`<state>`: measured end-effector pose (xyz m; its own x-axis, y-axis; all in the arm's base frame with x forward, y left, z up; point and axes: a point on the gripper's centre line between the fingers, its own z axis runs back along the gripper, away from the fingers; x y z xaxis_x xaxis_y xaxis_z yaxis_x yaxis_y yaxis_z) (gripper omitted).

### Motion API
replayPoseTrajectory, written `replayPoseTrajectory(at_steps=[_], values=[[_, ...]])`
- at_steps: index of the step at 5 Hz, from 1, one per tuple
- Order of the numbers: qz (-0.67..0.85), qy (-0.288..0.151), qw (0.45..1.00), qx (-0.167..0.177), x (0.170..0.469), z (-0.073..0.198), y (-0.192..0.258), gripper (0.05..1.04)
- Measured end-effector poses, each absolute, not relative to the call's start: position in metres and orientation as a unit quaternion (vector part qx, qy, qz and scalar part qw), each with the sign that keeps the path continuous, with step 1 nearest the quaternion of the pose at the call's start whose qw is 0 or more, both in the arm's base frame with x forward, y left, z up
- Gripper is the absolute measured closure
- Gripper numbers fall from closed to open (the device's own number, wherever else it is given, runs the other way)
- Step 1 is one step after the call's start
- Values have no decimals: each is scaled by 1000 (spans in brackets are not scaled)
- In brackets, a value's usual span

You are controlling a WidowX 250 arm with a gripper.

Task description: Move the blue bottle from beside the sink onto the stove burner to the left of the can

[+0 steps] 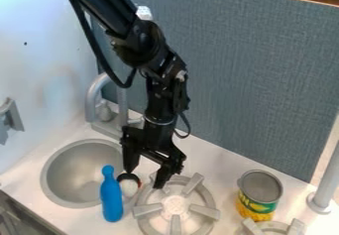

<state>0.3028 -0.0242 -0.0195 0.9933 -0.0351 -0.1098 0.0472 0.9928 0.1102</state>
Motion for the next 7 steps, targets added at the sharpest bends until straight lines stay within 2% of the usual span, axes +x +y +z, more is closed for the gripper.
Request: replayPoseTrajectory(at_steps=[1,2,3,4,5,7], values=[[-21,66,996,57,299,-27,-24,87],[-50,67,995,46,296,-23,-26,87],[-54,35,998,16,301,4,-18,87],[-62,16,998,5,301,23,-14,87],[-66,9,998,12,297,41,9,87],[-76,44,995,49,287,40,39,87]])
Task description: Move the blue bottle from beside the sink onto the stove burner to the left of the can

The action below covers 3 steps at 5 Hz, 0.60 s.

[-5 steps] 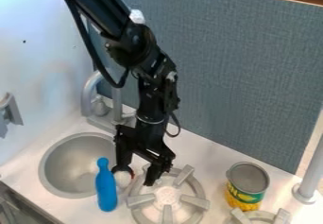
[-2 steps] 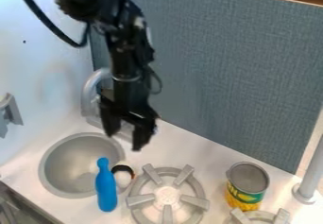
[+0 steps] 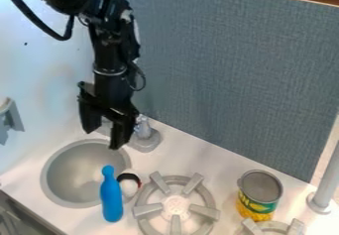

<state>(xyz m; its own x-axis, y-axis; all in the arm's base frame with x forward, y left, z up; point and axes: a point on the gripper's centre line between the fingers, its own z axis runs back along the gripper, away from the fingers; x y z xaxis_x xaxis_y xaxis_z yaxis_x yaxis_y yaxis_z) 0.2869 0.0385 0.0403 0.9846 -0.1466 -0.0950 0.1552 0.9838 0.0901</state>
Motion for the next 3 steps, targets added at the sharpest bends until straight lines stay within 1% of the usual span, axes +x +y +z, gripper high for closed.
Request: replayPoseTrajectory(at_steps=[1,2,3], values=[[-108,68,991,39,287,11,22,87],[-141,70,987,22,284,6,9,87],[-151,79,985,20,278,-3,8,87]])
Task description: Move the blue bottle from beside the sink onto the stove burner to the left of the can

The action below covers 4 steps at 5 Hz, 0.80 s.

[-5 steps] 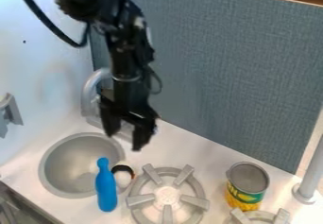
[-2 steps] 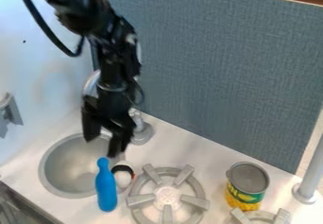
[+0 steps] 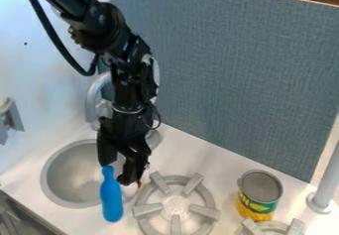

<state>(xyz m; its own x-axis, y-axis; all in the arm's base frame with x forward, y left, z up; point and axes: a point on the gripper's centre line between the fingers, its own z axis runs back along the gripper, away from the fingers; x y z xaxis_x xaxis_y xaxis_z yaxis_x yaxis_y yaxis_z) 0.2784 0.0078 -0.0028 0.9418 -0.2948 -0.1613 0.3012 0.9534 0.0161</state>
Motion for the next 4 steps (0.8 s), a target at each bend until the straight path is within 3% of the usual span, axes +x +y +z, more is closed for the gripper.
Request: replayPoseTrajectory(at_steps=[2,3,4], values=[[-72,120,984,111,288,-21,31,87],[-54,136,979,138,291,-29,38,87],[-61,146,978,132,288,-33,37,122]])
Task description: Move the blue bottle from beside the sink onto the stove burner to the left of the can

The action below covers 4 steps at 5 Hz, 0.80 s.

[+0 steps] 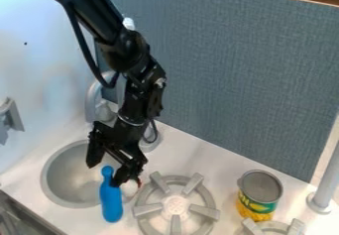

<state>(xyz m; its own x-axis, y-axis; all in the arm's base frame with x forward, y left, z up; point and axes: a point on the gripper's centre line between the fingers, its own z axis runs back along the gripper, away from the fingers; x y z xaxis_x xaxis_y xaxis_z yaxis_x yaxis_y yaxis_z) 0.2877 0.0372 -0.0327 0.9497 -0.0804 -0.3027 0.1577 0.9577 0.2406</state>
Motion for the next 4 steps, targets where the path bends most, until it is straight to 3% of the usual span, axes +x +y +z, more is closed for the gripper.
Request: replayPoseTrajectory(at_steps=[2,3,4], values=[[-91,171,975,104,273,-38,30,682],[-93,176,975,96,272,-37,28,761],[-95,164,978,85,275,-22,25,761]])
